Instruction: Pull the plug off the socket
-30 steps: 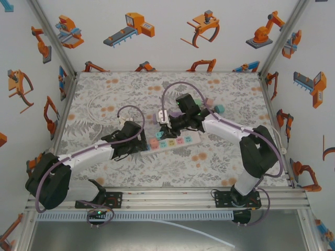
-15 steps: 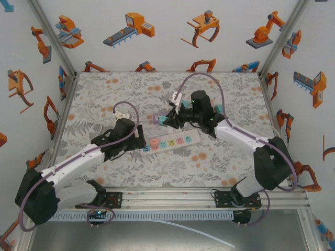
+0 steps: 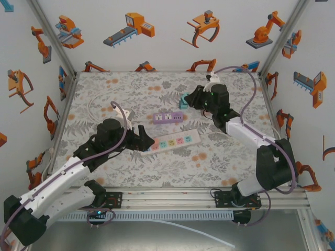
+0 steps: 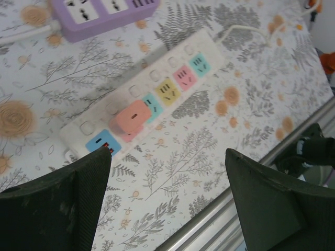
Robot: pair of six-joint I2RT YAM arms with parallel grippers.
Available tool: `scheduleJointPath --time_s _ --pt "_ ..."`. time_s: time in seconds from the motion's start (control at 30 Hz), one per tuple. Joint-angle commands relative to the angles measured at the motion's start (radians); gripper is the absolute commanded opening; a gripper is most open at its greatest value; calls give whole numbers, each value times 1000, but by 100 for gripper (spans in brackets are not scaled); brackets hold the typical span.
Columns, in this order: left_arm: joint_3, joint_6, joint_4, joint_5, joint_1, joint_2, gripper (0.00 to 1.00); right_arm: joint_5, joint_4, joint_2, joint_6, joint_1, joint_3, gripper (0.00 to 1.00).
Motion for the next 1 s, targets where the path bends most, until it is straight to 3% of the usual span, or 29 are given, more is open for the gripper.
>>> scheduleJointPath --time_s 0.0,0.2,0.33,0.63,0.97 --pt "44 88 8 110 -13 -40 82 97 40 43 184 -34 -29 15" --pt "64 134 -20 147 -30 -94 83 99 75 148 315 -91 -45 16" --pt "68 142 -42 134 -33 -114 84 116 107 210 319 -102 -47 16" --pt "67 137 -70 103 -36 -126 99 99 134 336 334 -115 -22 16" --pt "61 135 -82 73 -38 -137 97 116 149 381 343 -120 -47 22"
